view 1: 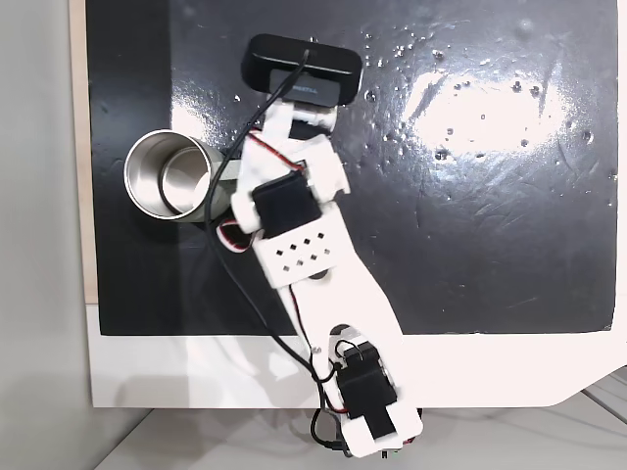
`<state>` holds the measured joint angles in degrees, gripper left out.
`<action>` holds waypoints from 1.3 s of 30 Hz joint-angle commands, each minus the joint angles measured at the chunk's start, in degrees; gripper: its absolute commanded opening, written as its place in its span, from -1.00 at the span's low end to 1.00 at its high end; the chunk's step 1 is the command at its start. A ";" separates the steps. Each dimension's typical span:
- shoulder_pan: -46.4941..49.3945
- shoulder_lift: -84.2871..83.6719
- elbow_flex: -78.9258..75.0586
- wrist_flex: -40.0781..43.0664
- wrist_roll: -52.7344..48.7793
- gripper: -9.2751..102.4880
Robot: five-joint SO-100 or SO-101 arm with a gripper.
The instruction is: Grasp a pengrip and put it in the cup.
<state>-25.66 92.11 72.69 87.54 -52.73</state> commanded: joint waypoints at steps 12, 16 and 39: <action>-15.91 -21.01 -46.41 14.15 28.56 -0.84; -19.34 -26.46 -52.91 16.87 31.20 -0.84; -22.59 -25.31 -51.33 17.23 33.66 -0.45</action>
<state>-47.90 62.14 21.09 103.62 -19.34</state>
